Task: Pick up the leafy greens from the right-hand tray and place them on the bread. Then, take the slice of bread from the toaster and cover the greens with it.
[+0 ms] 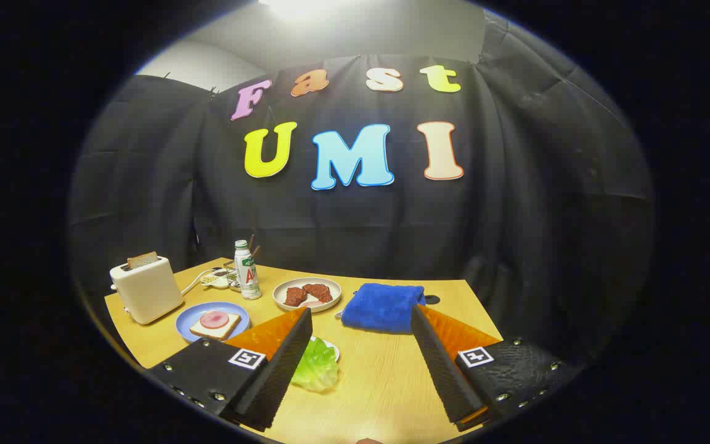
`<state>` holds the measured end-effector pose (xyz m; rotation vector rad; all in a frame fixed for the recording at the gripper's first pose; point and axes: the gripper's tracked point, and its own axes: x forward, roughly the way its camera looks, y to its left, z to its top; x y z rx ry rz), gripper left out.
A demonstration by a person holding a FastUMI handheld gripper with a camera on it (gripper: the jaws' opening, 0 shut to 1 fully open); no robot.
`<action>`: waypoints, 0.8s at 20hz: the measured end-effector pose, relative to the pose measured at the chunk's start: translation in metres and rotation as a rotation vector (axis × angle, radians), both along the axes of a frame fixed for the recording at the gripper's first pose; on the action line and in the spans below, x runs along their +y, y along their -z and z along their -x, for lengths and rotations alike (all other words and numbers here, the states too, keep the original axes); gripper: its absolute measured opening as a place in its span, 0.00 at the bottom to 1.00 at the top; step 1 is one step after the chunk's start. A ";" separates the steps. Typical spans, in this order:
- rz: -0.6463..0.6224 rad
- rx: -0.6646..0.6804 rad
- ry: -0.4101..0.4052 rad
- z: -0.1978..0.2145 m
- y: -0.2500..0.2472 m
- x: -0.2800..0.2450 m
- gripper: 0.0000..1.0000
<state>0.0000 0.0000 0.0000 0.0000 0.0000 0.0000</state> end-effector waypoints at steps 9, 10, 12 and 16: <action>-0.042 -0.011 -0.008 -0.007 -0.004 0.017 0.98; -0.047 -0.002 -0.020 -0.009 -0.001 0.021 0.98; -0.058 0.004 -0.039 -0.010 0.002 0.027 0.98; -0.052 0.042 -0.066 -0.017 0.008 0.036 0.98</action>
